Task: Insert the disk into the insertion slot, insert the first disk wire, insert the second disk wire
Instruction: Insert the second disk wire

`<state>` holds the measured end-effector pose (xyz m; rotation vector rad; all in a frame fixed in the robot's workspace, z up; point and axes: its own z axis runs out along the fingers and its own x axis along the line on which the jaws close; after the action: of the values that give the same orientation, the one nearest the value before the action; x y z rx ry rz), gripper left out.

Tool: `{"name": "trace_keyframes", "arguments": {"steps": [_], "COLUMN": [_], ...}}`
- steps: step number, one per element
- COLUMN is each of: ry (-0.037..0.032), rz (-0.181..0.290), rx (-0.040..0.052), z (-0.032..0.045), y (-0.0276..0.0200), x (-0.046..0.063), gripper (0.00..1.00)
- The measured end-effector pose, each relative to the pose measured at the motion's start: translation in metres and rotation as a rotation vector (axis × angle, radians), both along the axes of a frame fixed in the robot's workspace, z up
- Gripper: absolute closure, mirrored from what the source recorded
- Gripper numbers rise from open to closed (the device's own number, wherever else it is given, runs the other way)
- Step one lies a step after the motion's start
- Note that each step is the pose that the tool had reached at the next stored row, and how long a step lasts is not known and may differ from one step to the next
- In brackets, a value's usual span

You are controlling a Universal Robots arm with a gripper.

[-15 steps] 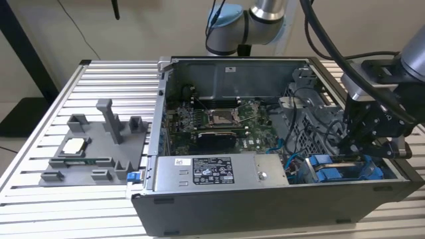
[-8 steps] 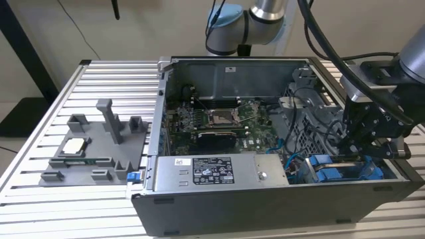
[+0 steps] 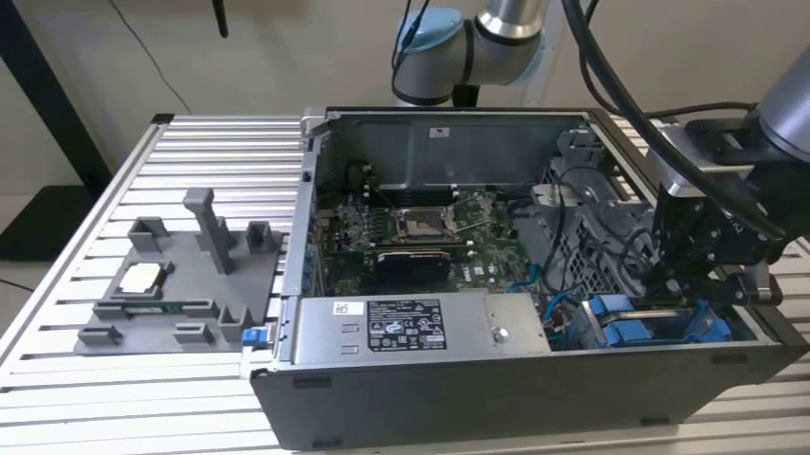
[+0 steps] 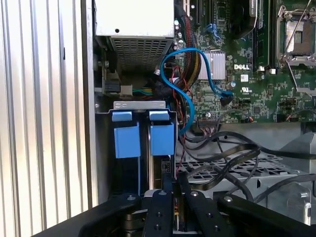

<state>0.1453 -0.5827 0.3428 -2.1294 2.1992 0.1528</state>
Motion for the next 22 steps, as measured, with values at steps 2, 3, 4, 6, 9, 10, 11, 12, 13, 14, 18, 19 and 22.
{"name": "trace_keyframes", "arguments": {"steps": [2,3,4,6,9,10,11,12,13,14,18,19,22], "ry": [0.0,0.0,-0.0001,-0.0005,-0.0016,-0.0016,-0.0017,-0.0017,-0.0018,-0.0017,-0.0017,-0.0017,-0.0038], "rz": [0.0,0.0,0.0,0.0,0.0,0.0,0.0,0.0,0.0,0.0,0.0,0.0,0.0], "rx": [-0.0027,-0.0036,-0.004,-0.0041,-0.0048,-0.0035,-0.0038,-0.0035,-0.0035,-0.0039,-0.0016,0.0042,0.0383], "z": [-0.0008,-0.0012,-0.0018,-0.004,-0.0066,-0.0071,-0.0069,-0.0055,-0.0027,0.0007,0.0106,0.0118,0.0122], "y": [0.0,0.0,0.0001,0.0001,0.0003,0.0003,0.0002,0.0002,0.0003,0.0003,0.0003,0.0003,0.0001], "x": [0.0,0.0,-0.001,-0.001,-0.001,-0.002,-0.002,-0.002,-0.003,-0.003,-0.004,-0.004,-0.004], "gripper": [0.84,0.84,0.84,0.84,0.84,0.82,0.82,0.82,0.76,0.76,0.76,0.76,0.76]}}
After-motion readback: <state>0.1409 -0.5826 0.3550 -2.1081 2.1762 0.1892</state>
